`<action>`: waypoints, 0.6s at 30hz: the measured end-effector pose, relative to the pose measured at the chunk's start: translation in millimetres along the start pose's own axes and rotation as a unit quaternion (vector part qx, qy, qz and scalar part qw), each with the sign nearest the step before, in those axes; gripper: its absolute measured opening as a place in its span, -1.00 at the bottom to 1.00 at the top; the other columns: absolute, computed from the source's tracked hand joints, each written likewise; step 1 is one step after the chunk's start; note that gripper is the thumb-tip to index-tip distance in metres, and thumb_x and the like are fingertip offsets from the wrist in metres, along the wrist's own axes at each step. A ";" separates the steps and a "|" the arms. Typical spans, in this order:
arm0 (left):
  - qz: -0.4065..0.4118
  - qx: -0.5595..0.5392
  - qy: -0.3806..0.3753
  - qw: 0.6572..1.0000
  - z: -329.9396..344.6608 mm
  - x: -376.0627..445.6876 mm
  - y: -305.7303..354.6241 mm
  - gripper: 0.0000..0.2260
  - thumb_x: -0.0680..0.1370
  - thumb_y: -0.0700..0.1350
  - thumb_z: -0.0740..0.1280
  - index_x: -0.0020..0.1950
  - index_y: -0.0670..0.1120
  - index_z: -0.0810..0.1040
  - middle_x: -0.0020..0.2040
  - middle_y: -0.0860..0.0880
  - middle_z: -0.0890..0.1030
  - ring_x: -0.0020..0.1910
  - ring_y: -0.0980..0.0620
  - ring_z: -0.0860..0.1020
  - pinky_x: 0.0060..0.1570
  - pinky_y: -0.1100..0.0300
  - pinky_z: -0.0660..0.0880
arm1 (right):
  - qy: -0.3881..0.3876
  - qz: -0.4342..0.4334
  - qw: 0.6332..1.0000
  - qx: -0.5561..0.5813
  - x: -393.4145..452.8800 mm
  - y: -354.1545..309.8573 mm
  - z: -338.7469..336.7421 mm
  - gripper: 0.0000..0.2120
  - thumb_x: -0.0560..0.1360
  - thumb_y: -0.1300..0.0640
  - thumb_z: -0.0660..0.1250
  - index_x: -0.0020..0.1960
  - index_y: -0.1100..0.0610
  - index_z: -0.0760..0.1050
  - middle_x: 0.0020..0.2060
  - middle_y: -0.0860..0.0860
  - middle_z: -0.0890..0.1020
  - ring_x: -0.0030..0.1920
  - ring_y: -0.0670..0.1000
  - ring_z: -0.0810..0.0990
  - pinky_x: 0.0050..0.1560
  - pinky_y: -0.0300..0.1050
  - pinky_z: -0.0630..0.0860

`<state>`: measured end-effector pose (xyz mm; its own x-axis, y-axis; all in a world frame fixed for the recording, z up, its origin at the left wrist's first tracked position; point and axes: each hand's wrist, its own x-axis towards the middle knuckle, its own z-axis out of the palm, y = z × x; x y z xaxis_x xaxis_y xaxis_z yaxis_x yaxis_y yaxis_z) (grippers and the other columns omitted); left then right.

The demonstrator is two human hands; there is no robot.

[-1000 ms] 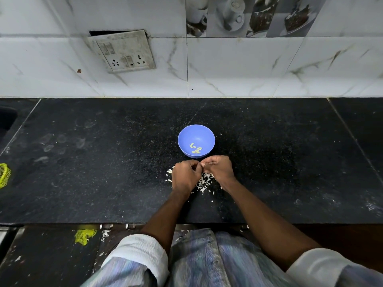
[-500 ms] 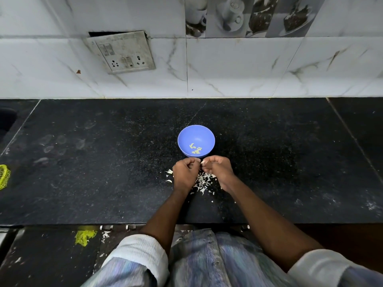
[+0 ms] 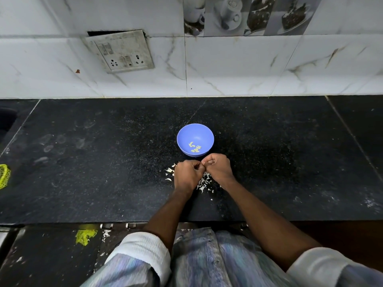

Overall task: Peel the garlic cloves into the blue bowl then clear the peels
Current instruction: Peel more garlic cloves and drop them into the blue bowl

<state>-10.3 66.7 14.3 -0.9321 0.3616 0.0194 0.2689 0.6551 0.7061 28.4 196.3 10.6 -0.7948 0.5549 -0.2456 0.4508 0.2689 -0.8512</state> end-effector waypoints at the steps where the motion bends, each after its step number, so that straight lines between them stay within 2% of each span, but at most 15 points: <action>1: -0.006 0.003 0.005 1.000 0.4 0.3 0.8 -0.82 0.49 -0.05 0.40 -0.27 -0.08 0.68 -0.45 -0.04 0.58 -0.44 -0.05 0.52 -0.38 0.00 0.50 | 0.002 -0.003 1.000 -0.007 -0.2 -1.2 0.2 -0.81 0.48 0.29 0.43 -0.21 0.03 0.66 -0.30 -0.05 0.71 -0.22 -0.07 0.71 -0.11 -0.14 0.66; 6: -0.007 -0.003 0.016 1.000 2.8 -1.1 -0.2 -0.87 0.46 -0.10 0.39 -0.26 -0.07 0.69 -0.43 -0.02 0.60 -0.44 0.01 0.53 -0.38 0.10 0.48 | -0.005 0.007 1.000 0.007 -4.9 0.7 0.4 -0.82 0.49 0.32 0.37 -0.18 0.08 0.66 -0.29 -0.03 0.71 -0.24 -0.08 0.69 -0.13 -0.12 0.67; 9: -0.018 -0.061 0.002 0.998 3.5 -2.2 -3.2 -0.87 0.47 -0.10 0.43 -0.28 -0.06 0.66 -0.44 0.08 0.57 -0.42 0.13 0.51 -0.34 0.14 0.47 | -0.019 0.026 0.998 0.060 -5.2 5.2 1.0 -0.83 0.50 0.32 0.35 -0.16 0.10 0.64 -0.25 0.03 0.71 -0.21 -0.03 0.68 -0.09 -0.03 0.69; 11: -0.044 -0.123 0.003 0.991 4.8 -1.7 -5.3 -0.85 0.50 -0.11 0.46 -0.27 -0.06 0.67 -0.43 0.07 0.59 -0.41 0.21 0.47 -0.32 0.15 0.49 | -0.032 0.039 0.993 0.108 -5.7 5.6 0.5 -0.85 0.53 0.34 0.34 -0.13 0.15 0.62 -0.24 0.07 0.71 -0.21 -0.02 0.67 -0.13 -0.10 0.66; 14: -0.098 -0.231 0.007 0.968 6.7 0.5 -7.2 -0.88 0.57 -0.14 0.48 -0.17 -0.09 0.75 -0.37 0.01 0.67 -0.39 0.19 0.50 -0.31 0.18 0.51 | -0.039 0.061 0.979 0.191 -8.9 2.8 -0.8 -0.89 0.58 0.36 0.34 -0.07 0.22 0.61 -0.26 0.08 0.69 -0.26 -0.07 0.64 -0.20 -0.24 0.59; 18: -0.127 -0.293 -0.019 0.947 9.7 -0.4 -12.3 -0.85 0.59 -0.07 0.43 -0.13 -0.08 0.73 -0.28 -0.10 0.71 -0.34 0.09 0.54 -0.25 0.12 0.51 | -0.032 0.073 0.970 0.229 -10.7 2.8 0.2 -0.88 0.60 0.36 0.32 -0.06 0.22 0.59 -0.27 0.09 0.68 -0.27 -0.08 0.65 -0.21 -0.27 0.58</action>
<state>-10.8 65.0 -1.2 -0.9361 0.2729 -0.2220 -0.1546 0.2476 0.9564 38.1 191.0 10.8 -0.7657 0.5073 -0.3953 0.3449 -0.1949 -0.9182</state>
